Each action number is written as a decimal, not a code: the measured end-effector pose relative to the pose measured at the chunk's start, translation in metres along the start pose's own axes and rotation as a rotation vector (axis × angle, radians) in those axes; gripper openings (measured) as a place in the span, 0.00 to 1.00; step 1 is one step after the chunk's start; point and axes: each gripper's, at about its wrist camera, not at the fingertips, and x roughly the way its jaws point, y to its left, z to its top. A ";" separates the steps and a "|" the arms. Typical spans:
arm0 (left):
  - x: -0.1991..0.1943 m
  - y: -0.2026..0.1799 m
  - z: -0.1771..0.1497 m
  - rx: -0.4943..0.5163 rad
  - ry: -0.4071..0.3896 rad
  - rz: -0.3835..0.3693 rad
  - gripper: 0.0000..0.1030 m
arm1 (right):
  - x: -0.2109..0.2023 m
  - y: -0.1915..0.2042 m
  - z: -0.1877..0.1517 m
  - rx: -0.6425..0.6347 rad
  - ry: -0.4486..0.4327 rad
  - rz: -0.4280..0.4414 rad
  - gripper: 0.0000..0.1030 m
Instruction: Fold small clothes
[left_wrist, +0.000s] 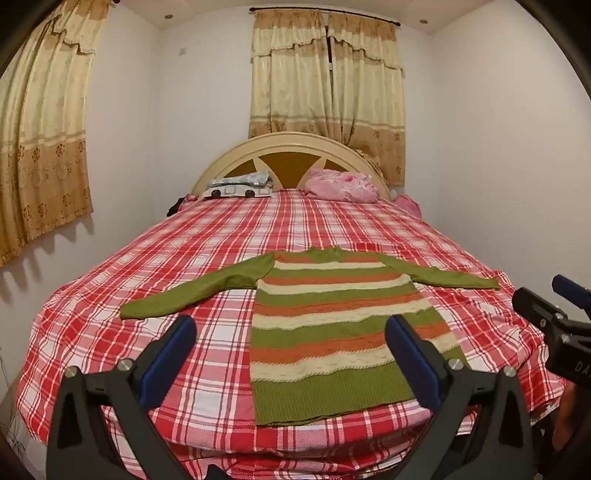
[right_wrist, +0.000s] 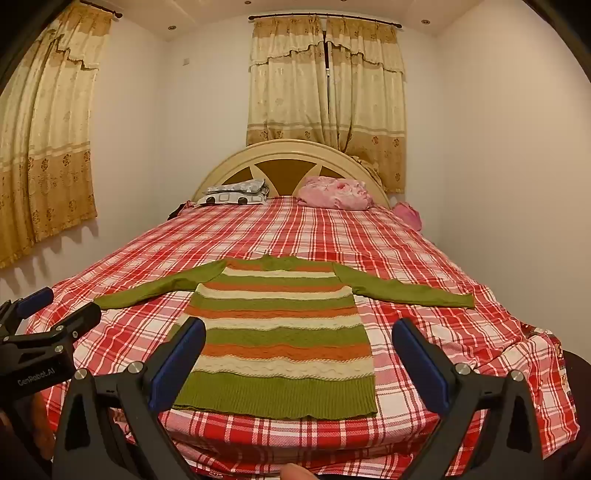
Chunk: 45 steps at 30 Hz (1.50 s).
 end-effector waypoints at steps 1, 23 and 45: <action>-0.001 0.000 -0.001 -0.008 -0.013 -0.011 1.00 | 0.000 0.000 0.000 -0.003 -0.001 -0.001 0.98; -0.002 0.000 0.000 -0.004 -0.031 0.007 1.00 | 0.011 -0.009 -0.004 0.002 0.023 -0.016 0.98; -0.002 -0.002 0.000 -0.007 -0.039 0.011 1.00 | 0.016 -0.010 -0.008 0.009 0.037 -0.024 0.98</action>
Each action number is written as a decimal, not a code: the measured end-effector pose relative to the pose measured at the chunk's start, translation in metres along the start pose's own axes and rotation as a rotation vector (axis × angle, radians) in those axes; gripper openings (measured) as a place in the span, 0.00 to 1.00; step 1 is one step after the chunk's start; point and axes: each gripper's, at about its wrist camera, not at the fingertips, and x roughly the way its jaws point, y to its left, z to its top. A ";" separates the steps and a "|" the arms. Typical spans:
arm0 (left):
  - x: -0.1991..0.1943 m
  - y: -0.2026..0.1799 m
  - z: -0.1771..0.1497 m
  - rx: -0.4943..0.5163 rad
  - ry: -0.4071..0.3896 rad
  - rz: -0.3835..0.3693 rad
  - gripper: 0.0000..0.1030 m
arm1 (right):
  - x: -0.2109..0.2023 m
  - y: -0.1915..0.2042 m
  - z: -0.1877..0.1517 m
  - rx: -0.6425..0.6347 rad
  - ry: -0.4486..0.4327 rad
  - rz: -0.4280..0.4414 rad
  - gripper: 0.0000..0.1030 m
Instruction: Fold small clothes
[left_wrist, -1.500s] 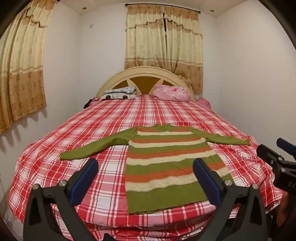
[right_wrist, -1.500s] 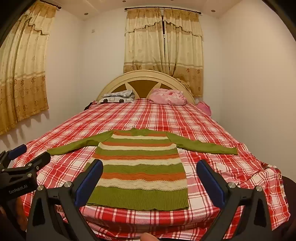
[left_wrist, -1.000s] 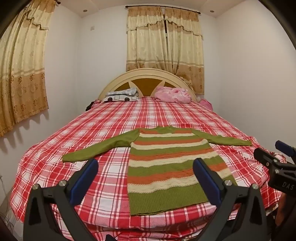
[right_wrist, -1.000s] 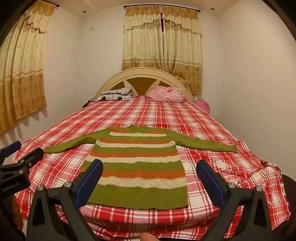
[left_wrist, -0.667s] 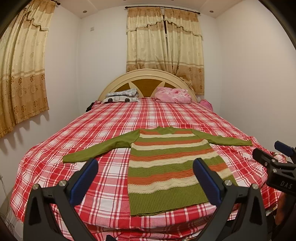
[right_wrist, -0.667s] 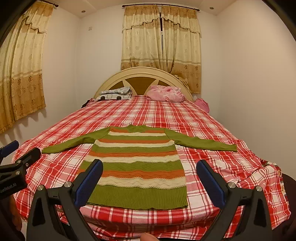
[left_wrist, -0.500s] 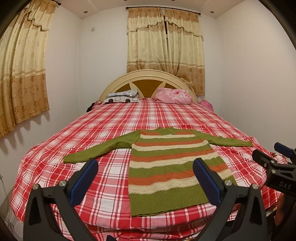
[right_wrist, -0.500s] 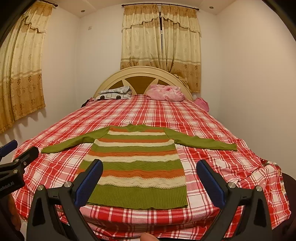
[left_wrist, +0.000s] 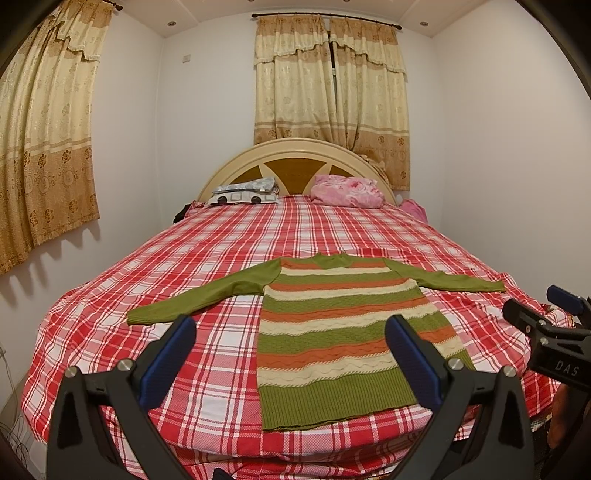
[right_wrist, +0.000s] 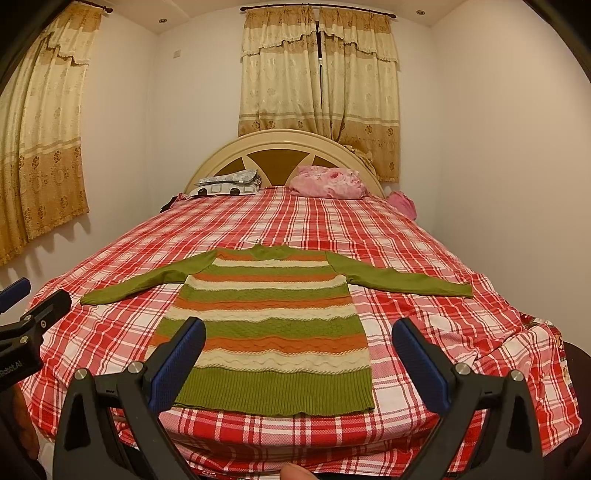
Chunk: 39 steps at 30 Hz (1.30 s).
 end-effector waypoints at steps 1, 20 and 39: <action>0.000 0.000 0.000 0.000 0.000 0.000 1.00 | 0.000 0.000 0.000 0.000 -0.001 0.000 0.98; -0.001 0.003 -0.001 -0.003 0.001 0.001 1.00 | 0.001 -0.001 -0.001 0.001 0.005 0.000 0.98; 0.001 0.008 -0.003 -0.006 0.007 0.001 1.00 | 0.004 0.001 -0.003 -0.001 0.012 0.000 0.98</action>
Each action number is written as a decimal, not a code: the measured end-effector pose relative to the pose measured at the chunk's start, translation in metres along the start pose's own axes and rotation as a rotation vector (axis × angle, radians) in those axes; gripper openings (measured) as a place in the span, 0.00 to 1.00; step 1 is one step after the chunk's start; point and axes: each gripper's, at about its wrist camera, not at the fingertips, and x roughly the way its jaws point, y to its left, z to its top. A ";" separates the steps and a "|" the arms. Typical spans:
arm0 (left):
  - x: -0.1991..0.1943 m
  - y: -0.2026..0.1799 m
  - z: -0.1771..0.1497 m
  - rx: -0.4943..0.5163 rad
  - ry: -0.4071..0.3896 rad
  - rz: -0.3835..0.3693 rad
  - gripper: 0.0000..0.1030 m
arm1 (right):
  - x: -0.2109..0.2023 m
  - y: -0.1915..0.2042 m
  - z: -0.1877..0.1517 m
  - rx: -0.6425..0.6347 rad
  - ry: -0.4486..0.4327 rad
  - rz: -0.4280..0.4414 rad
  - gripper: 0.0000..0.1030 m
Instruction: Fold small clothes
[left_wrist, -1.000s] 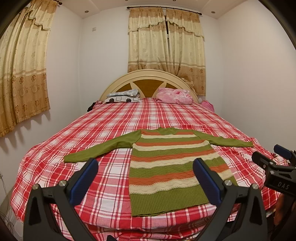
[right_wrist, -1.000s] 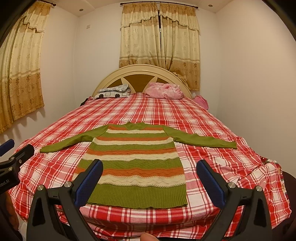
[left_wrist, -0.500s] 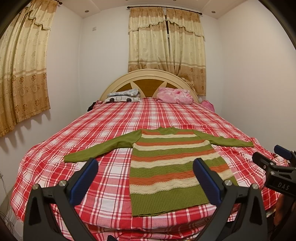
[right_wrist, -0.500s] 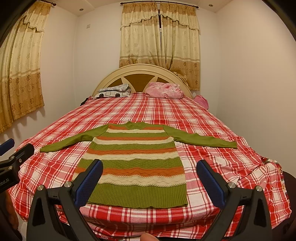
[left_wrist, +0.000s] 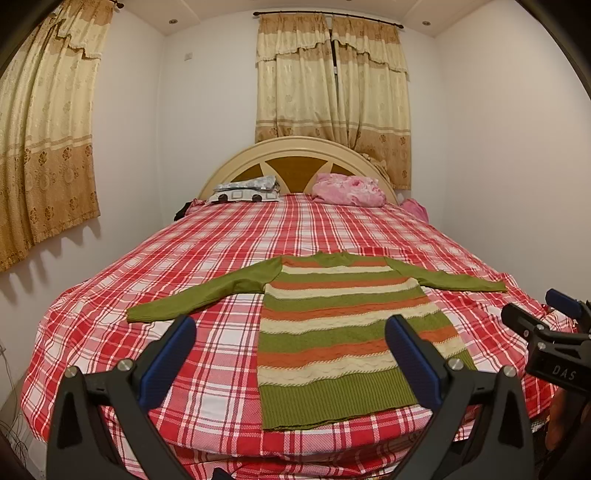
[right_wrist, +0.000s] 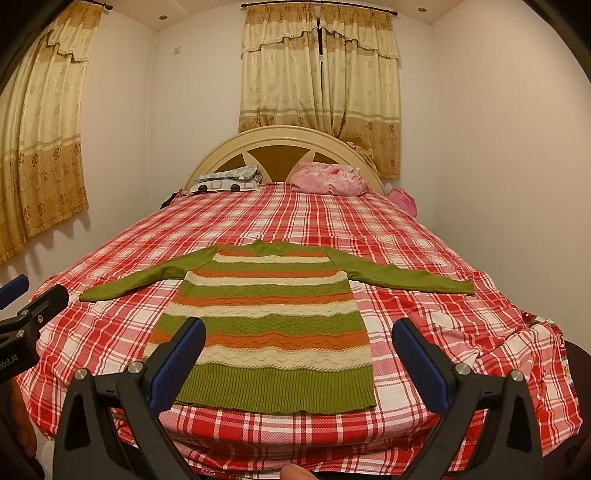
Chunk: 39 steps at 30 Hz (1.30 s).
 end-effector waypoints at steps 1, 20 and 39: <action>0.000 0.000 0.000 0.000 0.001 0.000 1.00 | 0.001 0.001 0.000 -0.001 0.001 0.000 0.98; 0.061 -0.008 -0.006 0.042 0.074 -0.006 1.00 | 0.058 -0.022 -0.012 0.007 0.085 -0.034 0.98; 0.177 -0.039 0.027 0.139 0.164 -0.028 1.00 | 0.193 -0.095 0.005 0.024 0.238 -0.164 0.98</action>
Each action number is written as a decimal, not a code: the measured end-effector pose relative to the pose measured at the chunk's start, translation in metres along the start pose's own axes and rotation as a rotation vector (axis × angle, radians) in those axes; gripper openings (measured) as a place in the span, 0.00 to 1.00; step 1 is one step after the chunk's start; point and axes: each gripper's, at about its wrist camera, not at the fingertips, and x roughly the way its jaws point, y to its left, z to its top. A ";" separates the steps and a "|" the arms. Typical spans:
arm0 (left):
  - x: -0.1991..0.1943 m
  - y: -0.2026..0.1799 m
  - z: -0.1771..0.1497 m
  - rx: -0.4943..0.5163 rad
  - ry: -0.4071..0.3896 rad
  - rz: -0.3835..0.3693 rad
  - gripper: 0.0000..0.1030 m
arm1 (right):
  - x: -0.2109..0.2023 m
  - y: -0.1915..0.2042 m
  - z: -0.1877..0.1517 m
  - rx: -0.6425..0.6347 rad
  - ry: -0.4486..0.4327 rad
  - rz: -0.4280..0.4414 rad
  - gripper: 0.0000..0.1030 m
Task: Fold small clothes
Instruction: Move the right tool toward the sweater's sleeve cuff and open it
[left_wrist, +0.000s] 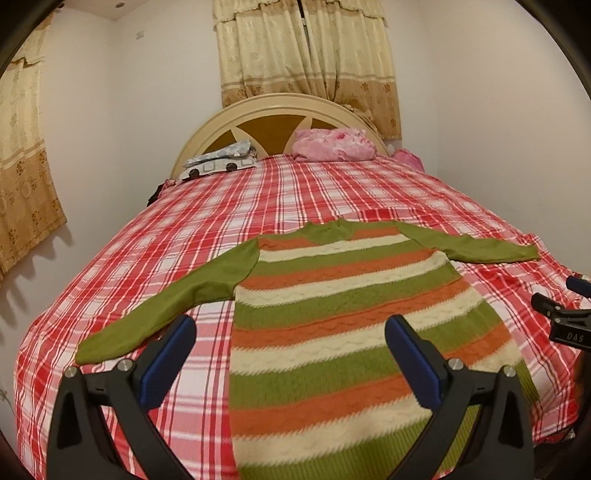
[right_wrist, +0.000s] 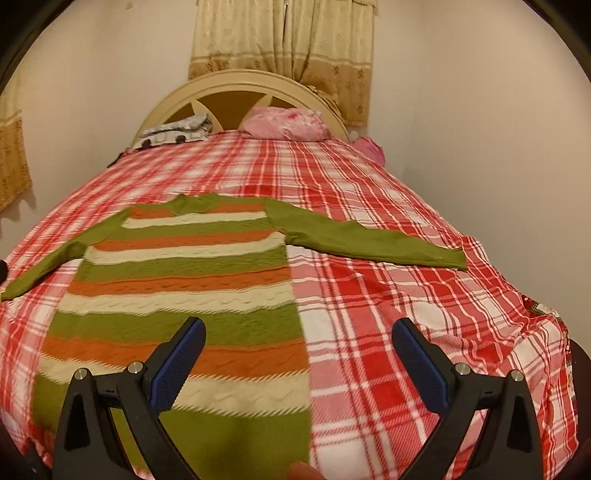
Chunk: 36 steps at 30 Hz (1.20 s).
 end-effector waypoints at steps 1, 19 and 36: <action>0.006 -0.001 0.003 0.005 0.002 -0.002 1.00 | 0.007 -0.003 0.002 0.000 0.007 -0.006 0.98; 0.127 -0.034 0.031 0.061 0.117 -0.023 1.00 | 0.129 -0.092 0.031 0.088 0.132 -0.128 0.98; 0.197 -0.047 0.028 0.078 0.154 0.038 1.00 | 0.218 -0.219 0.063 0.220 0.197 -0.246 0.98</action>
